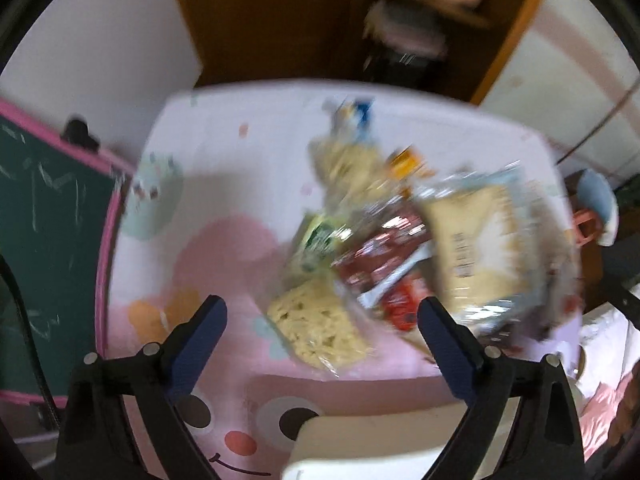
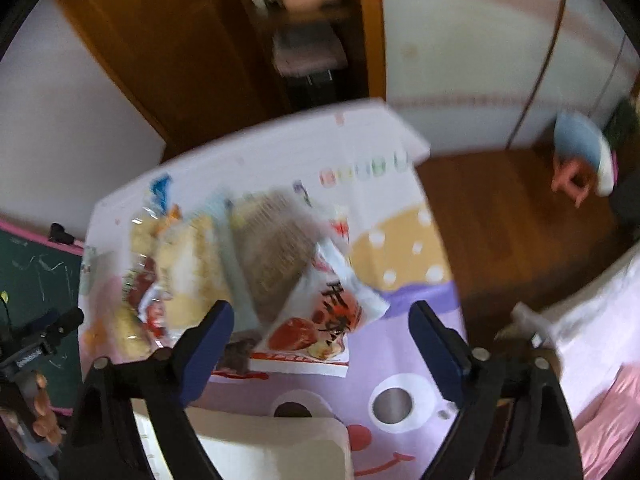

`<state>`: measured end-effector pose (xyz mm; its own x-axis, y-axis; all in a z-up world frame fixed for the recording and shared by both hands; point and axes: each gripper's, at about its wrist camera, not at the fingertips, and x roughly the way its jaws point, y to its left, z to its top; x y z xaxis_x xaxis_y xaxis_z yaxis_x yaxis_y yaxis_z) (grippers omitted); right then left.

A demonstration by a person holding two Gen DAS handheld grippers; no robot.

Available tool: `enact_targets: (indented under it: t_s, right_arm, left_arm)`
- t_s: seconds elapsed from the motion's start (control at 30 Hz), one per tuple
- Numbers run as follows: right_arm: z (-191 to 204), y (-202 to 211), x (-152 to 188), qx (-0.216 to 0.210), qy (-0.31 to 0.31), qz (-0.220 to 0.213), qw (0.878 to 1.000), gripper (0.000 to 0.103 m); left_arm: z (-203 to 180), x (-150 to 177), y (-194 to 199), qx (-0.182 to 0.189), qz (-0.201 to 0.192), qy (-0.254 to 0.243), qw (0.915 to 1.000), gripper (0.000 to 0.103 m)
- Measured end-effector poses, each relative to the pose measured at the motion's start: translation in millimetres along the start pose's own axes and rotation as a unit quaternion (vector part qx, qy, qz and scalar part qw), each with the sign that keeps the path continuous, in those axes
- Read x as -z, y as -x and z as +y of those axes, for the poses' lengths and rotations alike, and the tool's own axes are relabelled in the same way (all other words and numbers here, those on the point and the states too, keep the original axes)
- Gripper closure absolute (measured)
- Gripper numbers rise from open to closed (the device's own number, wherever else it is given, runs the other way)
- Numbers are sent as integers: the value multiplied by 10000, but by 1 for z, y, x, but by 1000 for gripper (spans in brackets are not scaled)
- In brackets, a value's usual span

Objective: Organize snacks
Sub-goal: 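Grasp the clear cracker bag with the left tool while the right tool grasps the white-red pouch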

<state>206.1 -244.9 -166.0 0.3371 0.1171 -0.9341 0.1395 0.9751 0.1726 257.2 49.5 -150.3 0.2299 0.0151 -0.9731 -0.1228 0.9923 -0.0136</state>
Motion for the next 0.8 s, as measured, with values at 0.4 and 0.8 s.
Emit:
enact_targets:
  t_s: [0.4,0.8]
  right_arm:
    - [-10,-86,9,-427,-699,1183,9896,37]
    - [-1,-20,22,-526,-354,204,9978,55]
  left_arm:
    - [14,5,-86,-33,1203,741,9900,21]
    - [-6,22,-23,54,40,277,9996,51]
